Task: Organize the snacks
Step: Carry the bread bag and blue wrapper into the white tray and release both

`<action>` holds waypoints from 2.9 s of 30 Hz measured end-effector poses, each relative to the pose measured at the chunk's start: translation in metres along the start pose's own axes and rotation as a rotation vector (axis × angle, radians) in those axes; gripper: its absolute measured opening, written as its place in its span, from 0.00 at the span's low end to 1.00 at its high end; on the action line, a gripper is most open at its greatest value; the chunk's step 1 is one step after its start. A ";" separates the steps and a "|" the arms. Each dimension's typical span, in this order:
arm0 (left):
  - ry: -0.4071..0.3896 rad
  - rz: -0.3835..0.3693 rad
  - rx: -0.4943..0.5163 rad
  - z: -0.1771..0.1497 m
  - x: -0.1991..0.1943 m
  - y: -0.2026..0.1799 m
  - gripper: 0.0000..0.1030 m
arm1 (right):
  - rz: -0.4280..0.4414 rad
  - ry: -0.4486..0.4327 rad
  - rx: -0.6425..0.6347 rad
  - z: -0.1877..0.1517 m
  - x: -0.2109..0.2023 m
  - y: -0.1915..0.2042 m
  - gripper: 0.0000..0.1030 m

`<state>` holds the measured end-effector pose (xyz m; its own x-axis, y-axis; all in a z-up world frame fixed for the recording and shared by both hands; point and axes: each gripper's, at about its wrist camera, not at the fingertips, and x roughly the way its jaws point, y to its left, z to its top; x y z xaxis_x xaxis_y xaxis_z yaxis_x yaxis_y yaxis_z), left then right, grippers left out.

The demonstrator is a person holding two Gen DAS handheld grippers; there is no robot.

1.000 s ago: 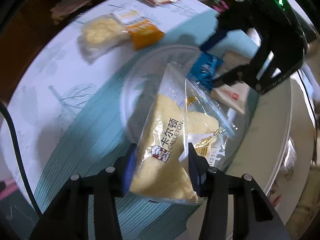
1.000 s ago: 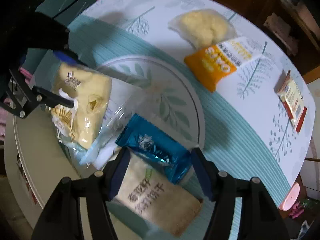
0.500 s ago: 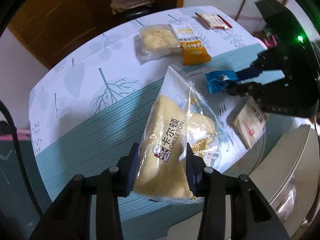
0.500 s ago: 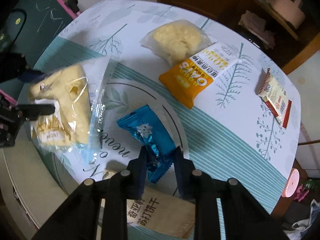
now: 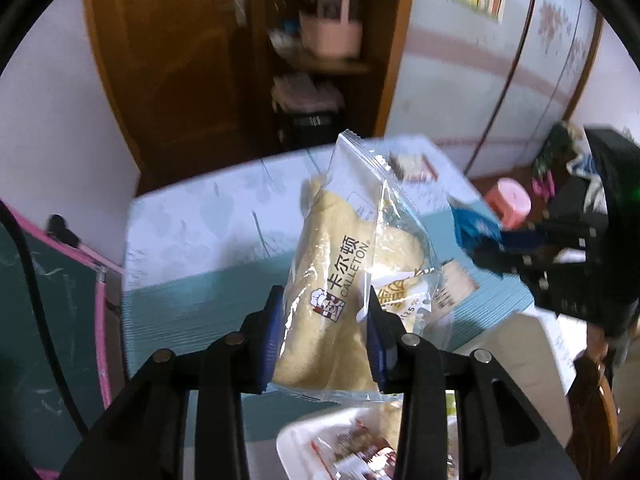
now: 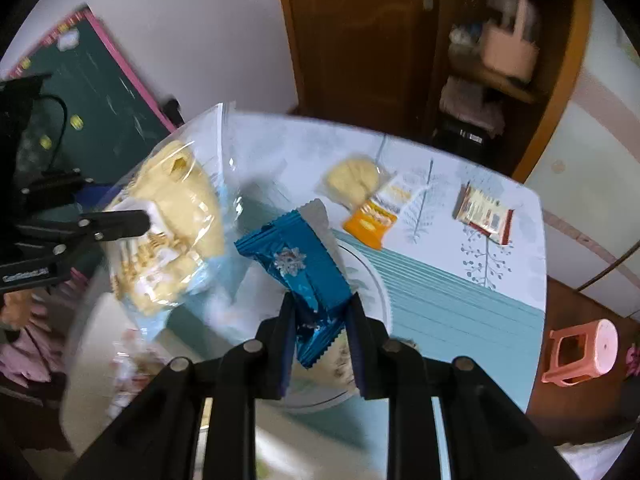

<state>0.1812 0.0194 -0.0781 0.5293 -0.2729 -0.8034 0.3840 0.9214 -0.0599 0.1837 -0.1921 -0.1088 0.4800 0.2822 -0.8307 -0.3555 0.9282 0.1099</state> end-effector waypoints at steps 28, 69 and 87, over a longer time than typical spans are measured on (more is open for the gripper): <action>-0.241 0.144 -0.137 -0.141 -0.162 -0.084 0.35 | -0.002 -0.312 0.300 -0.136 -0.177 0.087 0.23; -0.217 0.236 -0.044 -0.156 -0.137 -0.111 0.91 | -0.078 -0.179 0.307 -0.155 -0.132 0.093 0.58; -0.180 0.277 -0.089 -0.134 -0.117 -0.087 0.91 | -0.106 -0.161 0.318 -0.143 -0.125 0.072 0.58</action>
<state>-0.0156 0.0081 -0.0584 0.7323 -0.0462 -0.6794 0.1435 0.9858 0.0876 -0.0168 -0.1951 -0.0754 0.6294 0.1916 -0.7531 -0.0425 0.9762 0.2128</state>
